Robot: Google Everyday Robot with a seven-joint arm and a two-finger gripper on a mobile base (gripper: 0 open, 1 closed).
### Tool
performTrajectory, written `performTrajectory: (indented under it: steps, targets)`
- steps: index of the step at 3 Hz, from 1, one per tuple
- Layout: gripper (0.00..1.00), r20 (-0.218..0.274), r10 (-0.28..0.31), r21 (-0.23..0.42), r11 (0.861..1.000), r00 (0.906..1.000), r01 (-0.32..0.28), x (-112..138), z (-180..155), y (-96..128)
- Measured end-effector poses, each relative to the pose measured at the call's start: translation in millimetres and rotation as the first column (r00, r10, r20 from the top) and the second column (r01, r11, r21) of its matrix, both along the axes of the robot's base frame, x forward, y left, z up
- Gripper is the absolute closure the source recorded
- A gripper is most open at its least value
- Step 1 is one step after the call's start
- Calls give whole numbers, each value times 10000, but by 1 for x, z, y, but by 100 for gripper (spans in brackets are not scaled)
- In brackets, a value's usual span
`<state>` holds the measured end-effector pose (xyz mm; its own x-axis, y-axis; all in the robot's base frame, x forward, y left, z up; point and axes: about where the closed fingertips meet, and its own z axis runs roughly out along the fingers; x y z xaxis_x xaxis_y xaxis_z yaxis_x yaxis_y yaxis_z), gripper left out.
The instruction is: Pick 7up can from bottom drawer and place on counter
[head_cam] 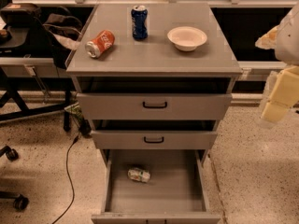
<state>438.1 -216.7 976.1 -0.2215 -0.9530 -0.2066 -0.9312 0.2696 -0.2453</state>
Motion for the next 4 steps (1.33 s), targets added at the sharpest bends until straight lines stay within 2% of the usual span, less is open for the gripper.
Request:
performTrajectory:
  steps: [1, 2, 3, 4]
  targets:
    - [0, 2, 1, 2, 10000, 10000, -1, 0, 0, 0]
    - [0, 309, 242, 659, 9975, 9992, -262, -1, -13, 2]
    - [0, 523, 778, 1419, 9863, 9956, -846, 1, -27, 6]
    - [0, 638, 625, 2041, 9761, 9960, -744, 8, -53, 8]
